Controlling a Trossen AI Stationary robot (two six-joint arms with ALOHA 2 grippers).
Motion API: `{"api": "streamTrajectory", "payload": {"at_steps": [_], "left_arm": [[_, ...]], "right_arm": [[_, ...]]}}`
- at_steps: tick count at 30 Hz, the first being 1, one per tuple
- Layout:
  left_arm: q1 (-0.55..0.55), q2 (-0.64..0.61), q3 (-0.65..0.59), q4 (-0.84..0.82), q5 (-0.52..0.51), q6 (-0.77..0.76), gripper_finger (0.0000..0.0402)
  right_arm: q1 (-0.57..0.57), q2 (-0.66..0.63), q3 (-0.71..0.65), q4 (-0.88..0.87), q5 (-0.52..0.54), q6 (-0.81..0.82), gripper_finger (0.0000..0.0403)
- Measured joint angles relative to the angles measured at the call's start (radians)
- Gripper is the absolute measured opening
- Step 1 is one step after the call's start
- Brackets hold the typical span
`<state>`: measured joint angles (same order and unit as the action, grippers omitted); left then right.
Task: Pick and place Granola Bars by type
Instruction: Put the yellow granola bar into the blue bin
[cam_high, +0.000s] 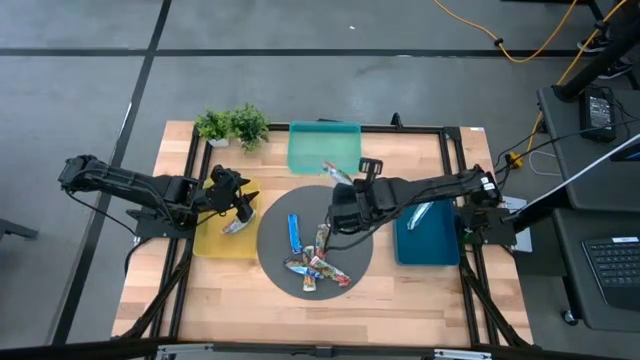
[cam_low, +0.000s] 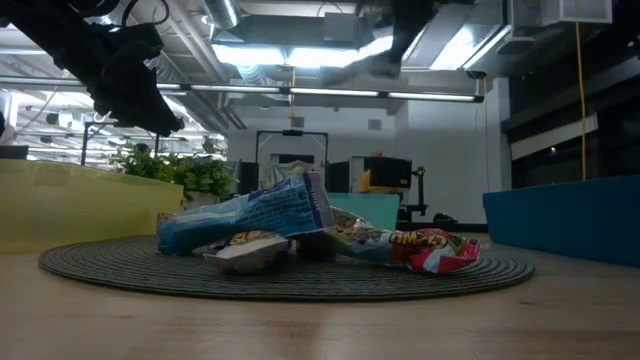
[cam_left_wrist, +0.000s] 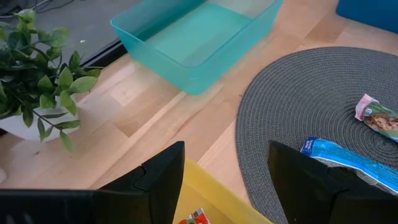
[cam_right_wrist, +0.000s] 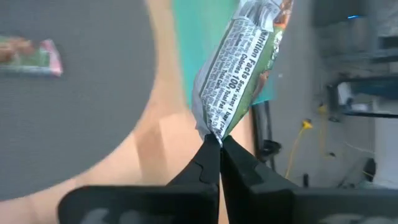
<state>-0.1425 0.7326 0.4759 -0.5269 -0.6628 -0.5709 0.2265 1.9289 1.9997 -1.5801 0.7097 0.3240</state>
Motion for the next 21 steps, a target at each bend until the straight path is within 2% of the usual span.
{"api": "streamTrajectory", "payload": {"at_steps": [5,12,21], "left_arm": [[0.000,0.000,0.000,0.003,0.001,0.000,0.0218],[0.000,0.000,0.000,0.008,0.001,0.021,0.0218],[0.000,0.000,0.000,0.008,0.000,0.043,0.0218]], "right_arm": [[0.034,-0.058,0.052,0.019,-0.022,0.077,0.0004],[0.040,-0.194,0.113,0.017,-0.161,0.216,0.0004],[0.098,-0.435,0.123,0.044,-0.163,0.356,0.0004]]}}
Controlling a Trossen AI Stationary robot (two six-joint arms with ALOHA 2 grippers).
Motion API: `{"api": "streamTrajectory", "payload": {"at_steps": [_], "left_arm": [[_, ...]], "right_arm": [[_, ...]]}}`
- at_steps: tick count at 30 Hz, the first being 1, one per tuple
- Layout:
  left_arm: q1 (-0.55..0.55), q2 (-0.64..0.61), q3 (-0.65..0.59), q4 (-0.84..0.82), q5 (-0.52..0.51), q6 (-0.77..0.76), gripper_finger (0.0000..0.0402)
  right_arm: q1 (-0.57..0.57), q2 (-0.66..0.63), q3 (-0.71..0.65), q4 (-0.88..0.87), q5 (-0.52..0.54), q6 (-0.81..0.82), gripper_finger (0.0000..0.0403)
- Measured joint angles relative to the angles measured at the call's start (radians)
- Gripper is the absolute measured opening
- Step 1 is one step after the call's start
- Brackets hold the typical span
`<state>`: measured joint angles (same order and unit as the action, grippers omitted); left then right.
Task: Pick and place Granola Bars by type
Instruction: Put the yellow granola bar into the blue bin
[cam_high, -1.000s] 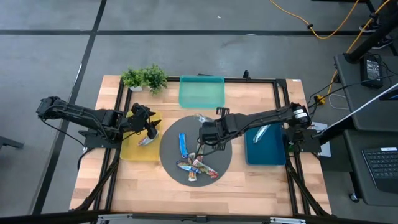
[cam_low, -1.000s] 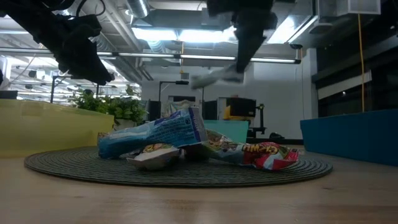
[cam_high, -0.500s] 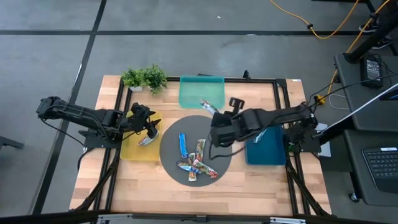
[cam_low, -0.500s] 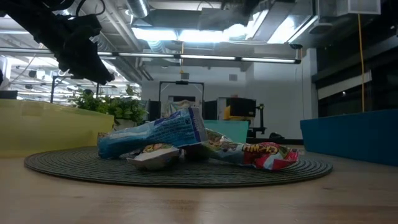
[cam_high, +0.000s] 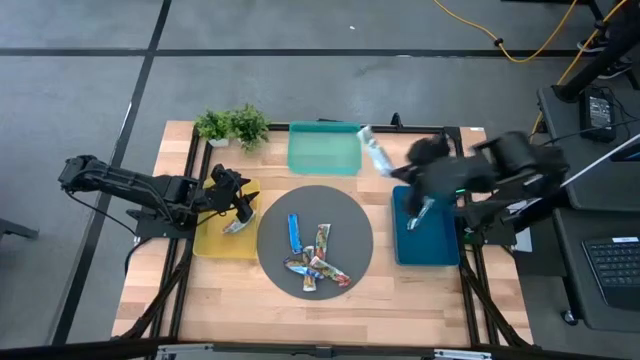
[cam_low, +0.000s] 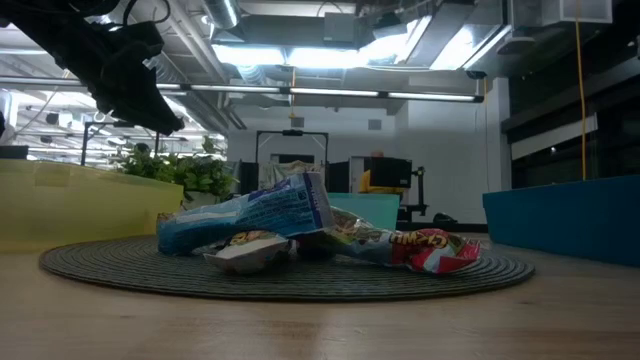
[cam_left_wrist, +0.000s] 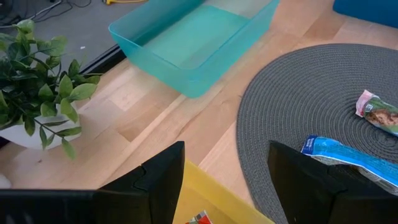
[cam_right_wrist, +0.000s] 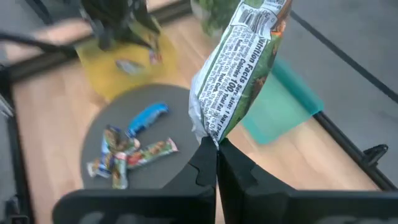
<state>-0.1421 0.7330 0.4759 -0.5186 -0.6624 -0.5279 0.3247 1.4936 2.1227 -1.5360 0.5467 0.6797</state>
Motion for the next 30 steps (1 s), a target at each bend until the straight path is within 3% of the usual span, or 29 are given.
{"api": "streamTrajectory", "payload": {"at_steps": [10,19,23,30], "left_arm": [[0.000,0.000,0.000,0.000,0.000,-0.018,0.0218],[0.000,0.000,0.000,0.000,-0.001,-0.025,0.0218],[0.000,0.000,0.000,0.000,-0.001,-0.026,0.0218],[0.000,0.000,0.000,0.000,0.000,-0.027,0.0218]], "right_arm": [[0.092,-0.135,-0.001,-0.002,0.134,0.049,0.0004],[0.128,-0.171,-0.022,-0.032,0.142,0.018,0.0004],[0.145,-0.251,-0.118,-0.034,0.142,0.043,0.0004],[0.145,-0.430,-0.425,-0.037,0.140,0.229,0.0004]]}}
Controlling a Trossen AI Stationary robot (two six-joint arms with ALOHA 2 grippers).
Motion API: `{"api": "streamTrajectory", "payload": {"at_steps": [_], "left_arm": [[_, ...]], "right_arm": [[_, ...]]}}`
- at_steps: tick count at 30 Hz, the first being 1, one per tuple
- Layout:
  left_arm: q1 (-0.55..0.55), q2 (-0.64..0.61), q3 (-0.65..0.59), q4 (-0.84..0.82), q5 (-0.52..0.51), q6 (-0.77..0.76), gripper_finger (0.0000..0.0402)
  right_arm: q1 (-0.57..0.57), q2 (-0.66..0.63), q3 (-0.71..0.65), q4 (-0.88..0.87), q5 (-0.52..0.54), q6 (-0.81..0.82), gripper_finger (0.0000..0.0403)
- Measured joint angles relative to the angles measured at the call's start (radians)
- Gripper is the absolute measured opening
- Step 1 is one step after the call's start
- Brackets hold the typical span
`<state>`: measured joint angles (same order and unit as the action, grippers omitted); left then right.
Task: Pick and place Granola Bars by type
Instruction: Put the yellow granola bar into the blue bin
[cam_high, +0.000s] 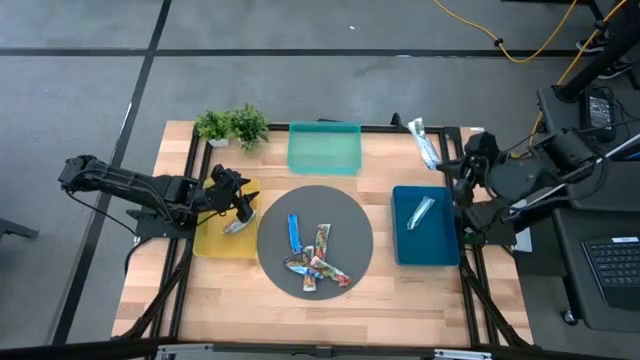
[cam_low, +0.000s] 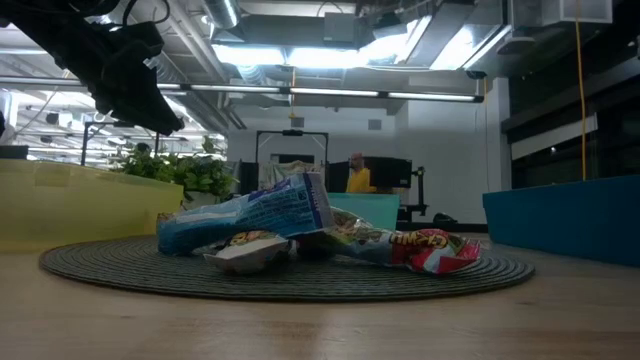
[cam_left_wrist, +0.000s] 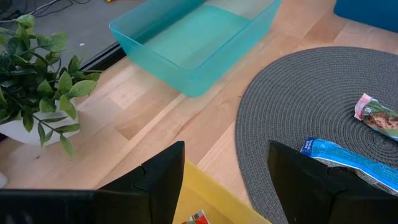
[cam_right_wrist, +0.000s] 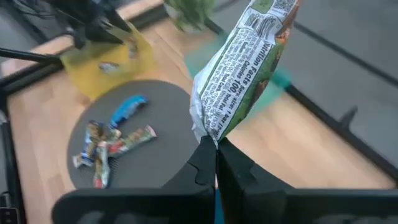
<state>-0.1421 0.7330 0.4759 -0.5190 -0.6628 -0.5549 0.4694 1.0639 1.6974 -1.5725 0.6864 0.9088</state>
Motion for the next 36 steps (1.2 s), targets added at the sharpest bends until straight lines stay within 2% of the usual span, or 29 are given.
{"api": "streamTrajectory", "payload": {"at_steps": [7,15,23,27,30,36], "left_arm": [[0.000,0.000,0.000,0.000,0.000,0.000,0.0218],[0.000,0.000,0.000,0.000,0.019,0.000,0.0218],[0.000,0.000,0.000,-0.001,0.043,0.000,0.0218],[0.000,0.000,0.000,-0.001,0.043,0.019,0.0218],[0.000,0.000,0.000,-0.006,0.043,0.026,0.0218],[0.000,0.000,0.000,-0.006,0.043,0.019,0.0218]], "right_arm": [[0.000,-0.121,-0.266,0.043,-0.045,0.214,0.0004],[0.006,-0.196,-0.478,0.094,-0.158,0.399,0.0005],[0.068,-0.215,-0.621,0.197,-0.218,0.449,0.0004],[0.104,-0.215,-0.699,0.231,-0.289,0.461,0.0004],[0.133,-0.215,-0.761,0.248,-0.341,0.512,0.0004],[0.167,-0.214,-0.895,0.344,-0.352,0.632,0.0004]]}}
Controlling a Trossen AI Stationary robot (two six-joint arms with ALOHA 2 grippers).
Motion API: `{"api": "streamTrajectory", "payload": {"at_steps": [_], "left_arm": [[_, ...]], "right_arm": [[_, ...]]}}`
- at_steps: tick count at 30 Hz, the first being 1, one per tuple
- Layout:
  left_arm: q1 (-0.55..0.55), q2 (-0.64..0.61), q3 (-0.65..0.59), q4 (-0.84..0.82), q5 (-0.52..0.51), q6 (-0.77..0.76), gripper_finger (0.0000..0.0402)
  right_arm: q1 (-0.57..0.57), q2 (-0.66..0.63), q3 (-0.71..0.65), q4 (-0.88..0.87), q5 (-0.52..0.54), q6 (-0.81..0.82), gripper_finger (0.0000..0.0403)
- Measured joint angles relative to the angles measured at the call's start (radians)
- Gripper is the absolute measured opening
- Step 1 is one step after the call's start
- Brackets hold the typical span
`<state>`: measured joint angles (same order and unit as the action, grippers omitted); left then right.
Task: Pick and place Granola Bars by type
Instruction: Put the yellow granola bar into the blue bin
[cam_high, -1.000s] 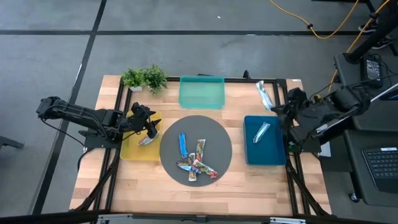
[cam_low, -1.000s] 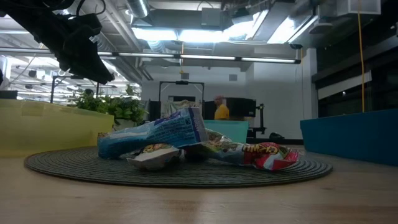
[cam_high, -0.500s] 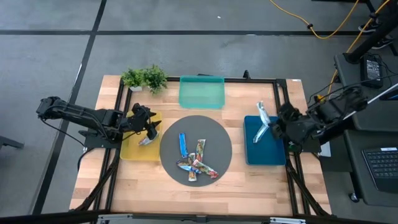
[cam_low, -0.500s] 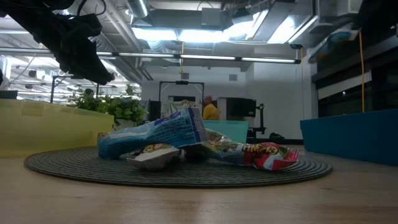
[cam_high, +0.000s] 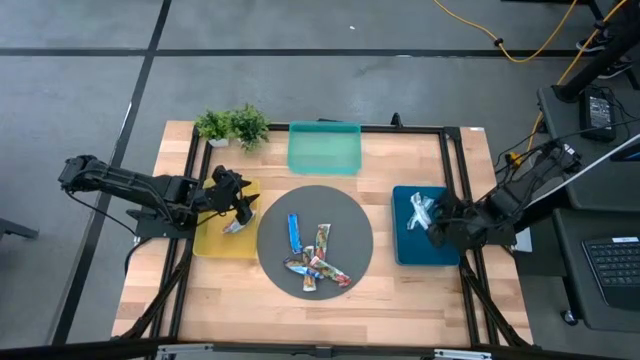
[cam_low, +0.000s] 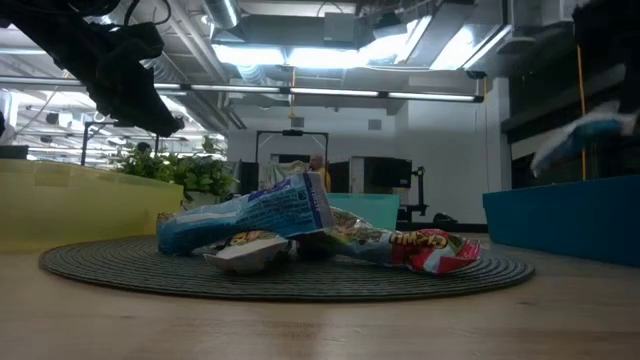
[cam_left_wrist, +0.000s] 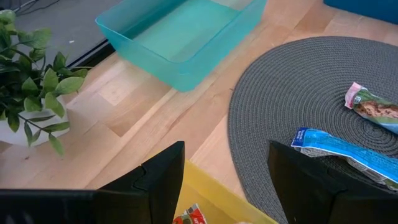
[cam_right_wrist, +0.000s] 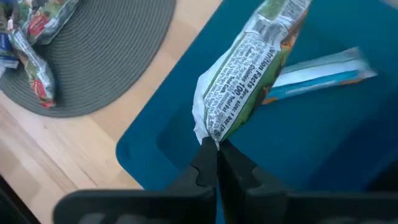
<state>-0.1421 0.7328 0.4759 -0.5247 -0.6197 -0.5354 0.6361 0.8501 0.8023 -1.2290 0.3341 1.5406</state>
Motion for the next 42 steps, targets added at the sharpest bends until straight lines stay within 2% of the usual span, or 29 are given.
{"api": "streamTrajectory", "payload": {"at_steps": [7,14,22,32,42], "left_arm": [[0.000,0.000,0.000,0.000,-0.015,-0.002,0.0218],[0.000,0.000,0.000,0.000,-0.025,-0.003,0.0218],[0.000,0.000,0.000,0.000,-0.071,-0.054,0.0218],[0.000,0.000,0.000,-0.002,-0.096,-0.100,0.0218],[0.000,0.000,0.000,-0.010,-0.096,-0.116,0.0218]], "right_arm": [[0.000,0.019,-0.151,0.194,-0.059,0.003,0.0004],[-0.001,0.068,-0.214,0.237,-0.069,0.026,0.0004],[-0.001,0.135,-0.285,0.423,-0.115,-0.022,0.0004],[-0.001,0.205,-0.339,0.494,-0.185,-0.026,0.0005],[-0.001,0.210,-0.339,0.506,-0.190,-0.029,0.0041]]}}
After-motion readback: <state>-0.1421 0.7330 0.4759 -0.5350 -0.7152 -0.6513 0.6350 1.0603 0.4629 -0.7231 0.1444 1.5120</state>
